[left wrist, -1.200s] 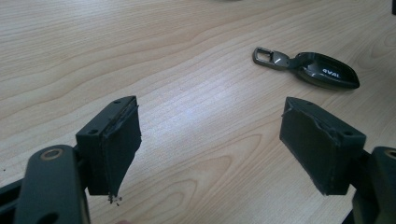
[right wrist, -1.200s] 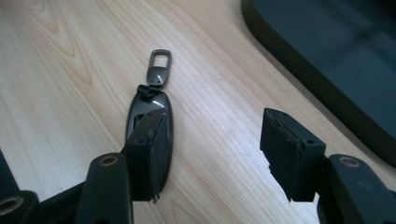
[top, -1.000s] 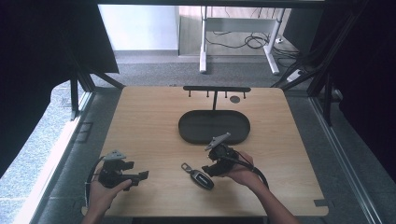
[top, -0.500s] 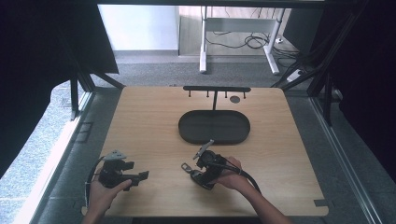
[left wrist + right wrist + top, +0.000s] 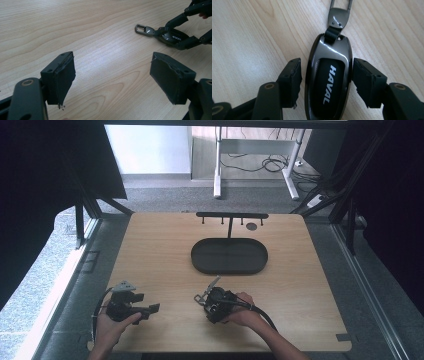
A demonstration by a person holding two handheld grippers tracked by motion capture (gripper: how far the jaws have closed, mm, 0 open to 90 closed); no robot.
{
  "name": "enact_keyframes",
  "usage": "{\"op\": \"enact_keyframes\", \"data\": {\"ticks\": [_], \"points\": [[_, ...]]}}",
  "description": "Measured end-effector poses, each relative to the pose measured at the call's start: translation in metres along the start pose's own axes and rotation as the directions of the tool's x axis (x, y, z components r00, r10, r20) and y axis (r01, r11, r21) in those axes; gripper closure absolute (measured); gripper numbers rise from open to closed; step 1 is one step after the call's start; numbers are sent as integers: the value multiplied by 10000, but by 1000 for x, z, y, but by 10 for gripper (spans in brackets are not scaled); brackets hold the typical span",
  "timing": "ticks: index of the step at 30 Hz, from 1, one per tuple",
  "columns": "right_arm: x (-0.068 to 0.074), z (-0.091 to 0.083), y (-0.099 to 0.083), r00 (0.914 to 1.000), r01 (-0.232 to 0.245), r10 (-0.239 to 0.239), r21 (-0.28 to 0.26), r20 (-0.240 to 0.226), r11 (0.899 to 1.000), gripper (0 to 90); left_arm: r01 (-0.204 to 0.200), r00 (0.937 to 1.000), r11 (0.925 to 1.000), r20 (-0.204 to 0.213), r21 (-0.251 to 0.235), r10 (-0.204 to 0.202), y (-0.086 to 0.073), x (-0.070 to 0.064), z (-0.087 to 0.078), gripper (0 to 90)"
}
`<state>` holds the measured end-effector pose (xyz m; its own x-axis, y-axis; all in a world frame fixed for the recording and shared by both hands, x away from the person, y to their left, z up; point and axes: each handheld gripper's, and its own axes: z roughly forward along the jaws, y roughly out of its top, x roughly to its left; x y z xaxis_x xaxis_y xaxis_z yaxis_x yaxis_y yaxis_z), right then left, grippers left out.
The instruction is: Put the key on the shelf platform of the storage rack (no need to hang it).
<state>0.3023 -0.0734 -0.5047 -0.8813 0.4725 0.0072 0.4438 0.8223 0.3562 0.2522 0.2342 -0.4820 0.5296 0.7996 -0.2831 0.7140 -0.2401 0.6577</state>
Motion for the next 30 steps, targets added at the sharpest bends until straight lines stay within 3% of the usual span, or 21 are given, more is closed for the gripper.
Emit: {"op": "enact_keyframes", "data": {"ticks": [21,27,30], "points": [[-4,2,0,10000,-69,69,-25,-18,10000,495,24,10000,10000,-31,-32,-24,0,0,0,207],[-9,-9,0,9984,-429,406,-602,-403,9973,496,35,10000,10000,-46,-10,-35,0,0,1,207],[-14,-22,0,9963,-784,736,-1213,-433,9895,496,-7,10000,10000,-20,55,8,-1,-1,2,207]]}}
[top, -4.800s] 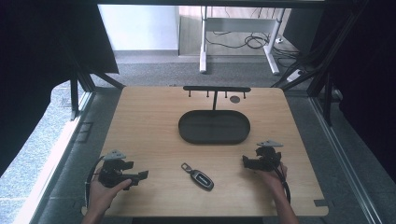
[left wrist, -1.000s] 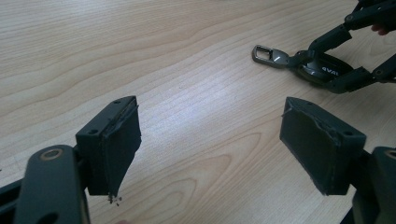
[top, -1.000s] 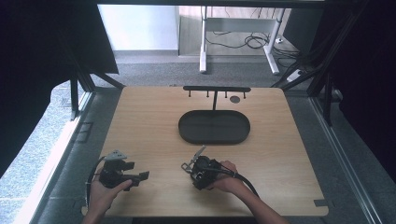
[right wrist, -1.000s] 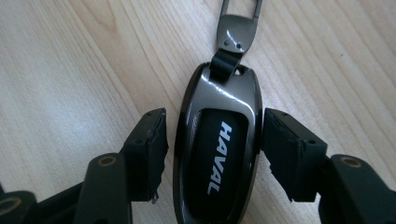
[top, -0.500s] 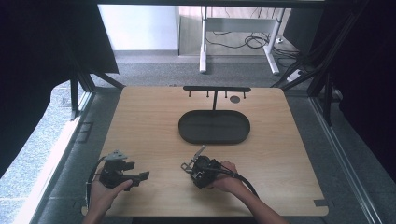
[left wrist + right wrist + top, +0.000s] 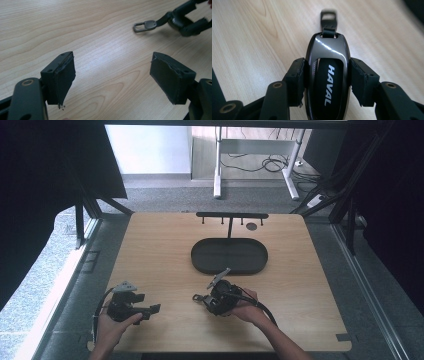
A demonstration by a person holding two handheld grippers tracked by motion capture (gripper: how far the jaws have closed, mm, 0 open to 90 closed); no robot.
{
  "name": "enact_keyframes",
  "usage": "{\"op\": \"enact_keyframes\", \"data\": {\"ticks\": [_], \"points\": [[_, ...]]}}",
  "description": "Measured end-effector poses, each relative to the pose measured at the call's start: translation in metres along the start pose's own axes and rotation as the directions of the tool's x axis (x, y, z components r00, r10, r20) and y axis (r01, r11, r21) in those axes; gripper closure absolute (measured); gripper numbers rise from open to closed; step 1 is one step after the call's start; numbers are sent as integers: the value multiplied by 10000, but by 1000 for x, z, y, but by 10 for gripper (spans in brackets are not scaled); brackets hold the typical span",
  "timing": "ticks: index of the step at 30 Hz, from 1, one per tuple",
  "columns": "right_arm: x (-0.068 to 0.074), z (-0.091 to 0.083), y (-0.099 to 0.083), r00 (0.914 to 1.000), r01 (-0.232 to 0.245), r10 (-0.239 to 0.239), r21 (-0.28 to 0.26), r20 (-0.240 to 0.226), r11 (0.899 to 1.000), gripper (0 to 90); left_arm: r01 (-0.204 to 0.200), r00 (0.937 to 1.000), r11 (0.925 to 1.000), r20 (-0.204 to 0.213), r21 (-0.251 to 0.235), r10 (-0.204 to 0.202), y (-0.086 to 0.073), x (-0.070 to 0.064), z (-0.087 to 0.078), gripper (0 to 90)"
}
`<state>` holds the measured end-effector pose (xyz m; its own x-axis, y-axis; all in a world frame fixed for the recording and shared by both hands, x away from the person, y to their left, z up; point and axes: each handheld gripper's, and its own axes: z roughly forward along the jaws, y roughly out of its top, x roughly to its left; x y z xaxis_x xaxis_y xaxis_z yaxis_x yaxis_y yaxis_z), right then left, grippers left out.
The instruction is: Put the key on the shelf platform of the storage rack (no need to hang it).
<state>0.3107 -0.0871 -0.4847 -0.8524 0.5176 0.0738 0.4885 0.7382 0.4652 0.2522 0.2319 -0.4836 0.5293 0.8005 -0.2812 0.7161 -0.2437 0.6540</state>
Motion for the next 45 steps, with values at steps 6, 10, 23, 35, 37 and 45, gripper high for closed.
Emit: {"op": "enact_keyframes", "data": {"ticks": [6,10,23,35,37,45], "points": [[-9,-18,1,9996,-297,295,-664,-43,9974,496,-19,10000,10000,-15,-17,19,0,1,0,207],[-13,-25,2,9992,-409,410,-972,-15,9944,497,-23,10000,10000,-24,-28,23,0,0,-1,207],[-25,-49,7,9973,-656,702,-1709,213,9831,497,-5,10000,10000,-17,-36,5,0,0,0,207],[-34,-54,13,9958,-830,888,-1908,219,9781,498,-25,10000,10000,-11,-19,25,0,0,0,206],[-35,-55,14,9953,-888,947,-1946,211,9769,497,-21,10000,10000,-23,-28,21,0,0,-1,207],[-41,-57,16,9942,-984,1052,-1999,239,9749,498,29,10000,10000,0,-68,-29,0,1,-1,207]]}}
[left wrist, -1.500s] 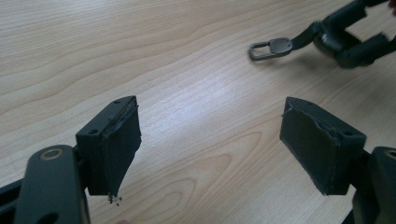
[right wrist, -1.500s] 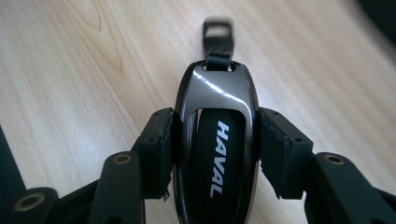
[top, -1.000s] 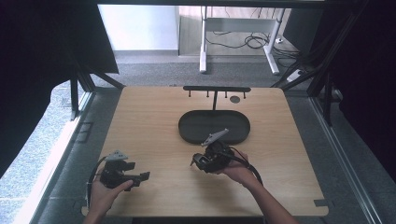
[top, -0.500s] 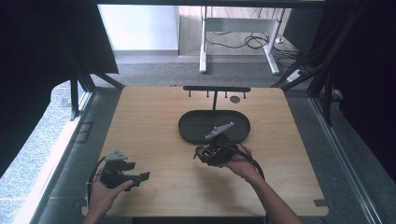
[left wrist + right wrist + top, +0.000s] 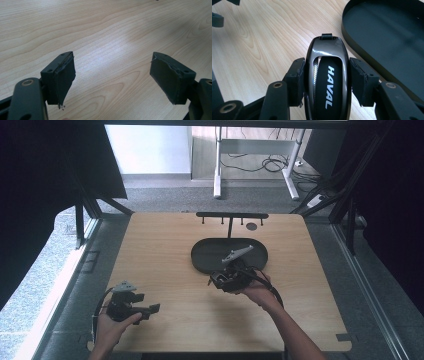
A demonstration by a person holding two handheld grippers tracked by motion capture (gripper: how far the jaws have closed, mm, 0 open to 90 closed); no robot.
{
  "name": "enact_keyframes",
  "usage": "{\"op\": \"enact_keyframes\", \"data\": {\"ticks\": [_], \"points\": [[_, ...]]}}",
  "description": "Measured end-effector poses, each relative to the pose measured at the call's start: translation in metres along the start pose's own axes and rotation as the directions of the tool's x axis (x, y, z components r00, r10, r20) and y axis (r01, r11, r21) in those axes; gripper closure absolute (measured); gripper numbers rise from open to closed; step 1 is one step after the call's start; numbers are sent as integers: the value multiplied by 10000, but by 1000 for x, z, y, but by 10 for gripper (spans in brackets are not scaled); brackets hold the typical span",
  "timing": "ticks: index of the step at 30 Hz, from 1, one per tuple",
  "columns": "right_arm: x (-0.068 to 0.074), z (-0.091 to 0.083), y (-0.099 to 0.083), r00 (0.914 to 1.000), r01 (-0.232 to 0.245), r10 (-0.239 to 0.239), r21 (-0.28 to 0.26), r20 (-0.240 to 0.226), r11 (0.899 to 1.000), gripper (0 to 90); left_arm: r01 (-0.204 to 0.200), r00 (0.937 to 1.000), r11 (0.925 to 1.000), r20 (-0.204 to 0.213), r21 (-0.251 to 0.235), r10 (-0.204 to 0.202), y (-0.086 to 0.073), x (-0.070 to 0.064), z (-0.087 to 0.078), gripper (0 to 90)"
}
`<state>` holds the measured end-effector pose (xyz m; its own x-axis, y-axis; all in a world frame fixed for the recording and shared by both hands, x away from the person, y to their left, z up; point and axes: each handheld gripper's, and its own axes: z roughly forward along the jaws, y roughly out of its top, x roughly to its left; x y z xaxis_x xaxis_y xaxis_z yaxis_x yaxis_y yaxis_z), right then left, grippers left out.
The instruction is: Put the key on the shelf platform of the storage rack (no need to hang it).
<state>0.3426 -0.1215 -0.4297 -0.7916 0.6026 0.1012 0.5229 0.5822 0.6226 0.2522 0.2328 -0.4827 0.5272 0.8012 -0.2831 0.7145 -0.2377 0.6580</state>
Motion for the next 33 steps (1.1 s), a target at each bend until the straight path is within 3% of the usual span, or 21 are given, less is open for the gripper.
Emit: {"op": "enact_keyframes", "data": {"ticks": [33], "points": [[-39,-9,33,9978,-505,518,-313,426,9982,499,18,10000,10000,-17,-60,-18,1,2,-3,207]]}}
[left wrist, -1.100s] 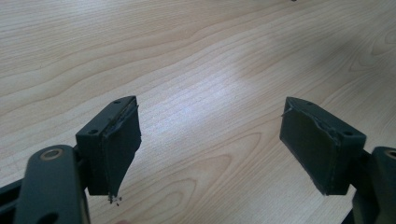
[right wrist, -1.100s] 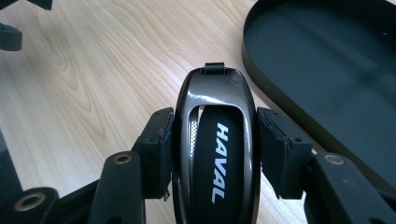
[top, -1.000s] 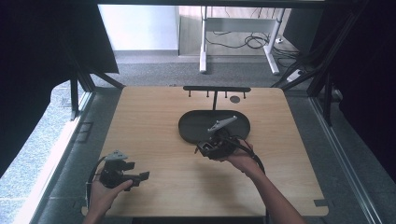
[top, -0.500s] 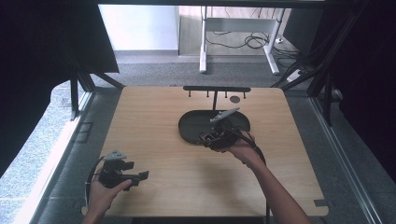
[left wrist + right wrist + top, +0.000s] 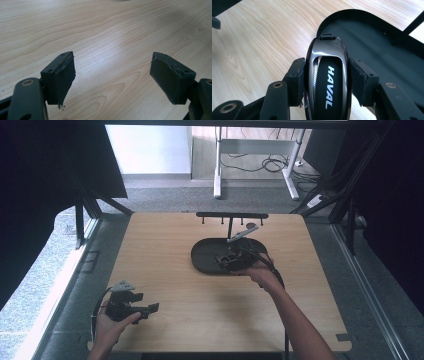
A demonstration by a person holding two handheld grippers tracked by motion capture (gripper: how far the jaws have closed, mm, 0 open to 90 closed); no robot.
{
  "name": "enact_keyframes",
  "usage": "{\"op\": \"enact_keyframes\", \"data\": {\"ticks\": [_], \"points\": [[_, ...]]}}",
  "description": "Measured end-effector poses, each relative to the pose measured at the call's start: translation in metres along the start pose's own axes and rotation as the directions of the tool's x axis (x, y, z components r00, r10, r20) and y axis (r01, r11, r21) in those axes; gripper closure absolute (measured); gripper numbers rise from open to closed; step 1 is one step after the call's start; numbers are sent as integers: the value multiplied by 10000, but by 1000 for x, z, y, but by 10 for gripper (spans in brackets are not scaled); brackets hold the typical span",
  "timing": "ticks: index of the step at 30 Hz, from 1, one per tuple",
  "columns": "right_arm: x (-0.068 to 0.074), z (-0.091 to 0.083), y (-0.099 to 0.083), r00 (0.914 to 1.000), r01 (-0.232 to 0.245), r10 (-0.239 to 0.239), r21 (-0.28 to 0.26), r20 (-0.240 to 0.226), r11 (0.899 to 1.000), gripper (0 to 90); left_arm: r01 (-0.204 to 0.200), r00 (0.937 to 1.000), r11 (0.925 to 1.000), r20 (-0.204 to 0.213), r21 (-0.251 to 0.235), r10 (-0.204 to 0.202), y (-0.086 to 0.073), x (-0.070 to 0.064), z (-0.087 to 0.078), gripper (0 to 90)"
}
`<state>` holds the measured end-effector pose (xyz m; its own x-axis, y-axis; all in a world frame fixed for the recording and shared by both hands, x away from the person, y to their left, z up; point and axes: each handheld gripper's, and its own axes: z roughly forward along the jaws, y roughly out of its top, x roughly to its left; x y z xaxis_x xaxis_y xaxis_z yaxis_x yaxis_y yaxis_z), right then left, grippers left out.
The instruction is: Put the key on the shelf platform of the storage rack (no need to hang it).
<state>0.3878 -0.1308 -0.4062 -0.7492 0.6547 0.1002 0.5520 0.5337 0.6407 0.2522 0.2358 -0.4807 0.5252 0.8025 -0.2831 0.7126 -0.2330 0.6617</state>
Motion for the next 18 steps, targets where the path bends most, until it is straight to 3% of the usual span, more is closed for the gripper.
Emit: {"op": "enact_keyframes", "data": {"ticks": [18], "points": [[-21,12,10,9973,-431,428,51,595,9991,499,-11,10000,10000,16,-10,11,0,0,0,207]]}}
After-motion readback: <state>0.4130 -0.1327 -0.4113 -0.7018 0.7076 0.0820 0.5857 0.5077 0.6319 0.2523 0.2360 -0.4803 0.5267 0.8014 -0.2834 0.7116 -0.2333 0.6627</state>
